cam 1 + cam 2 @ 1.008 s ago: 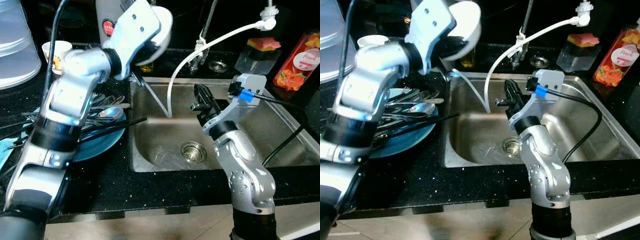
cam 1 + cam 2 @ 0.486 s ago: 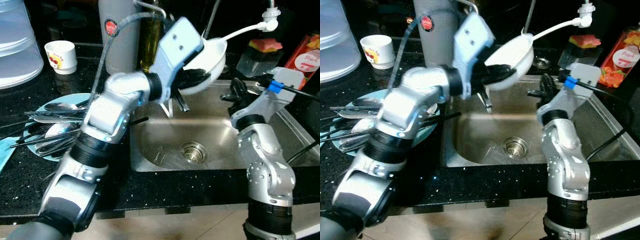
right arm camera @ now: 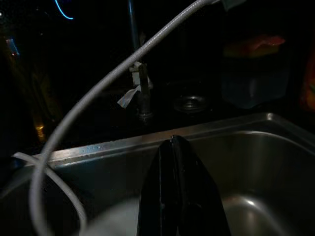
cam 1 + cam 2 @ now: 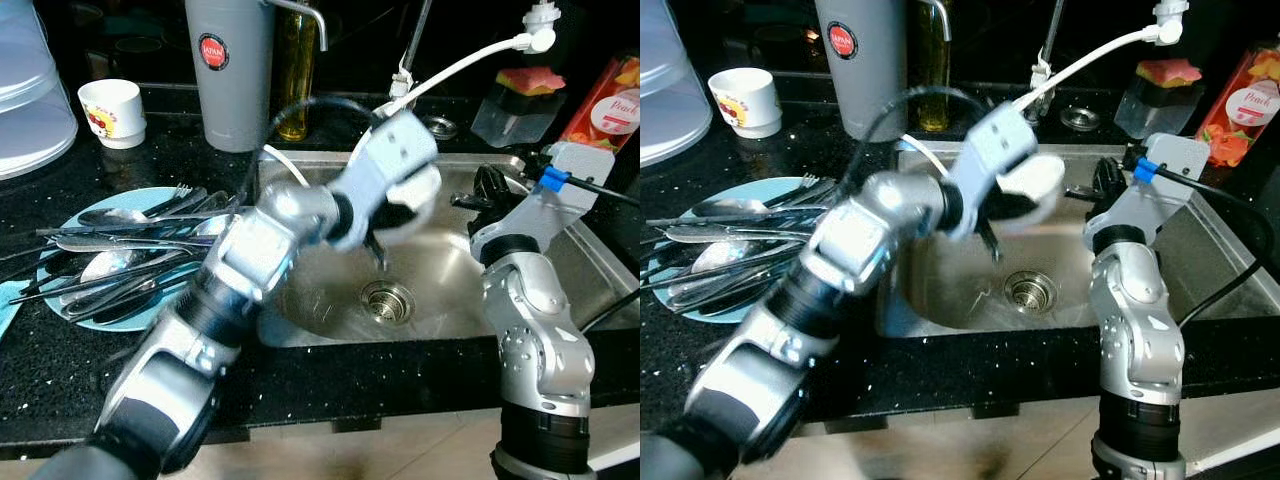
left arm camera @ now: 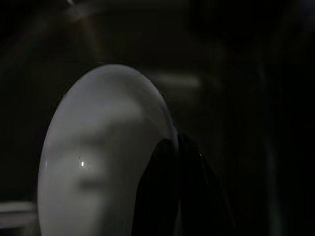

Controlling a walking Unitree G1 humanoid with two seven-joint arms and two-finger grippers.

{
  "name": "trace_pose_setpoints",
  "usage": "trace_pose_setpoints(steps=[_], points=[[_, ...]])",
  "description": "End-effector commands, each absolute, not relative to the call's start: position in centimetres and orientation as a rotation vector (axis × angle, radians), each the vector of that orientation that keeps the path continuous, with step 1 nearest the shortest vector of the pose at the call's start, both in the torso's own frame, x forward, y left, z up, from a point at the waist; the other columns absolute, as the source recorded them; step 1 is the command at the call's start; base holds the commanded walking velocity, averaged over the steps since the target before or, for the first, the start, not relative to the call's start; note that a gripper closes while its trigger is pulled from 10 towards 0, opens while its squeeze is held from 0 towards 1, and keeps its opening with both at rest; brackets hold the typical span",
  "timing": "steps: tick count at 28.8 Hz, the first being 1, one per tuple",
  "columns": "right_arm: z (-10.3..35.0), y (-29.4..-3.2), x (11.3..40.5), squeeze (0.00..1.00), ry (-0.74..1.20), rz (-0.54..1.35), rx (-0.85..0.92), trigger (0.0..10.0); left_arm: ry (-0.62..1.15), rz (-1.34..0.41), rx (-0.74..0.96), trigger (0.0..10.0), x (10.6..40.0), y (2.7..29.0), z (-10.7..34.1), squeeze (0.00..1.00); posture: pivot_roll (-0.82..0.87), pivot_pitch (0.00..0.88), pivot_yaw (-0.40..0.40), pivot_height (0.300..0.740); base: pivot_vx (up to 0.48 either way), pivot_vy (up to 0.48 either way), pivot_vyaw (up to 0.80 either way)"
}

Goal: Kitchen organization

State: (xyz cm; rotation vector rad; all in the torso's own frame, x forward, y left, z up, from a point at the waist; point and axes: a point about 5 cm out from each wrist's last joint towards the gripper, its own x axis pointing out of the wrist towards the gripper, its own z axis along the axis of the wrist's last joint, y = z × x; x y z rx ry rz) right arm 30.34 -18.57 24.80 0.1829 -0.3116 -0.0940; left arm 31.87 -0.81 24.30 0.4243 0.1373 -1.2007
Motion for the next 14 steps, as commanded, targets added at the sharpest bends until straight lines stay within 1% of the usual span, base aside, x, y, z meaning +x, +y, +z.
trace_pose_setpoints(steps=[1,4,6,7,9,10,12,14], points=[[24.3,-18.9,30.3,0.00,-0.290,-0.111,0.192,10.0,0.171,-1.227,0.456,10.0,31.2,-0.8,23.5,0.29,0.22,0.065,-0.058,0.740,0.000,0.000,0.00],[24.1,-18.6,30.5,0.00,-0.277,-0.089,0.191,10.0,0.213,-1.259,0.470,10.0,30.5,-0.9,22.2,0.27,0.22,0.065,-0.058,0.740,0.000,0.000,0.00],[23.5,-17.8,30.6,0.00,-0.232,-0.021,0.169,10.0,0.242,-1.263,0.480,10.0,30.1,-1.0,21.4,0.26,0.22,0.062,-0.059,0.740,0.000,0.000,0.00],[23.5,-17.8,30.6,0.00,-0.232,-0.021,0.169,10.0,0.242,-1.263,0.480,10.0,30.1,-1.0,21.4,0.26,0.22,0.062,-0.059,0.740,0.000,0.000,0.00],[22.2,-17.1,30.8,0.00,-0.128,0.044,0.093,10.0,0.257,-1.223,0.488,10.0,30.5,-0.9,21.0,0.26,0.22,0.061,-0.060,0.740,0.000,0.000,0.00],[22.2,-17.1,30.8,0.00,-0.128,0.044,0.093,10.0,0.257,-1.223,0.488,10.0,30.5,-0.9,21.0,0.26,0.22,0.061,-0.060,0.740,0.000,0.000,0.00],[21.2,-17.2,30.7,0.00,-0.048,0.062,0.050,10.0,0.261,-1.189,0.495,10.0,30.9,-0.8,20.8,0.26,0.21,0.063,-0.060,0.740,0.000,0.000,0.00],[20.9,-17.4,30.7,0.00,-0.011,0.059,0.053,10.0,0.262,-1.182,0.496,10.0,31.0,-0.8,20.7,0.26,0.21,0.063,-0.060,0.740,0.000,0.000,0.00]])
